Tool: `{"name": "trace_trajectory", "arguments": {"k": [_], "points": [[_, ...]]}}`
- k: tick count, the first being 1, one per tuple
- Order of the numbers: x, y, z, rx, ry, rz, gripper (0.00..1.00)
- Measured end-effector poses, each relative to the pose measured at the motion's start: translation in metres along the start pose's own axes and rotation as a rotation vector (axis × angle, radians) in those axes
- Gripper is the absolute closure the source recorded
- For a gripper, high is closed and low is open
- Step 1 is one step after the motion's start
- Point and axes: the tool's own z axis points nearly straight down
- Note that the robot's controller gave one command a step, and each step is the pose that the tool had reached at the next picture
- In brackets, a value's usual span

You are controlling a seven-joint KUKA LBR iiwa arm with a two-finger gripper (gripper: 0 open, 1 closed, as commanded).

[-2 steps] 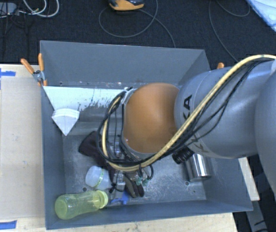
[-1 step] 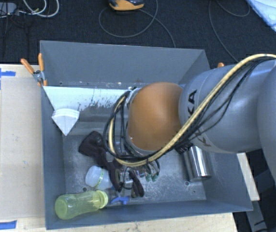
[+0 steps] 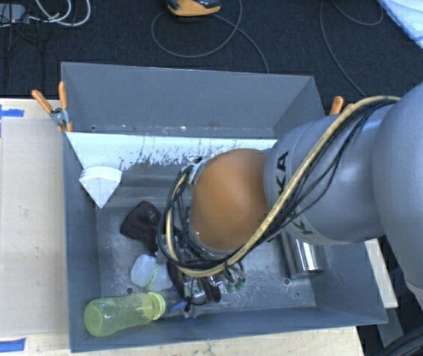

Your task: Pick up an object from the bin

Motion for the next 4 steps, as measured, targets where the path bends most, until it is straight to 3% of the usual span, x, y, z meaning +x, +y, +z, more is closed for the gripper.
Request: {"name": "trace_trajectory", "arguments": {"k": [1, 2, 3, 4], "points": [[0.005, -0.019, 0.026, -0.001, 0.002, -0.110, 0.00], [-0.002, -0.031, 0.041, 0.001, -0.005, -0.225, 0.00], [-0.001, -0.025, 0.056, 0.000, 0.000, -0.337, 0.00], [-0.012, -0.018, 0.062, 0.002, -0.006, -0.629, 0.00]]}}
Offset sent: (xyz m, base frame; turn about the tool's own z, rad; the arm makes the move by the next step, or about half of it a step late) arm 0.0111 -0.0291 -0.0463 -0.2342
